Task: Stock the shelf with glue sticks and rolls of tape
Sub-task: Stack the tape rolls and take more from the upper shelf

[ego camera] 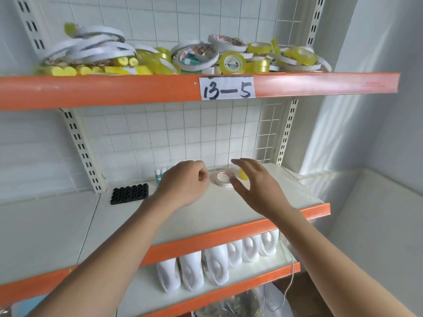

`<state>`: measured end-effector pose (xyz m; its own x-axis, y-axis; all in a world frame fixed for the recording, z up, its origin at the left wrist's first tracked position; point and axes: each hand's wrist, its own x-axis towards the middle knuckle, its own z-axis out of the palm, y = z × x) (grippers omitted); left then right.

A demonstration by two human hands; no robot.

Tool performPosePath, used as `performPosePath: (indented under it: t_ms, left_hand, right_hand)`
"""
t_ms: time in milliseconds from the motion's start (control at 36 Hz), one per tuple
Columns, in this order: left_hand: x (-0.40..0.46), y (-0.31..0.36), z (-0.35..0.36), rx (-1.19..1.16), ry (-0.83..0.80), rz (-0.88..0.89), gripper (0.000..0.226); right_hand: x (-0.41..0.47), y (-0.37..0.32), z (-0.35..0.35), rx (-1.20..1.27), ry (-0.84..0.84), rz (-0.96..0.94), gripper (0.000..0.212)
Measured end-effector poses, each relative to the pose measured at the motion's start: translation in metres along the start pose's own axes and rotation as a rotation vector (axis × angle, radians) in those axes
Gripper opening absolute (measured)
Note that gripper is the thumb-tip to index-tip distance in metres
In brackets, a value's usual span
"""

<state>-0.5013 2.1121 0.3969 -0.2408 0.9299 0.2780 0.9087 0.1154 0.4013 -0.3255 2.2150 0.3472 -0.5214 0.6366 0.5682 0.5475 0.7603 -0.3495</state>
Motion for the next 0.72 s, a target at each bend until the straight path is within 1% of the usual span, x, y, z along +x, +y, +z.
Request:
performPosePath:
  t_ms: [222, 306, 444, 528, 611, 722]
  left_hand:
    - [-0.055, 0.015, -0.096, -0.021, 0.243, 0.189, 0.013]
    - [-0.066, 0.023, -0.125, -0.023, 0.332, 0.253, 0.012]
    - [-0.068, 0.037, -0.162, -0.039, 0.458, 0.338, 0.011]
    - [-0.06, 0.043, -0.176, -0.005, 0.501, 0.354, 0.009]
    - [-0.046, 0.046, -0.183, 0.058, 0.503, 0.345, 0.009]
    - [-0.02, 0.049, -0.186, 0.135, 0.491, 0.314, 0.011]
  right_hand:
    - [-0.001, -0.089, -0.055, -0.02, 0.253, -0.155, 0.042]
    - [0.004, -0.114, -0.076, -0.004, 0.329, -0.217, 0.043]
    - [0.021, -0.143, -0.107, 0.012, 0.484, -0.308, 0.039]
    - [0.035, -0.146, -0.117, -0.014, 0.497, -0.305, 0.038]
    - [0.054, -0.141, -0.121, -0.023, 0.501, -0.304, 0.037]
    - [0.083, -0.13, -0.127, -0.064, 0.416, -0.287, 0.036]
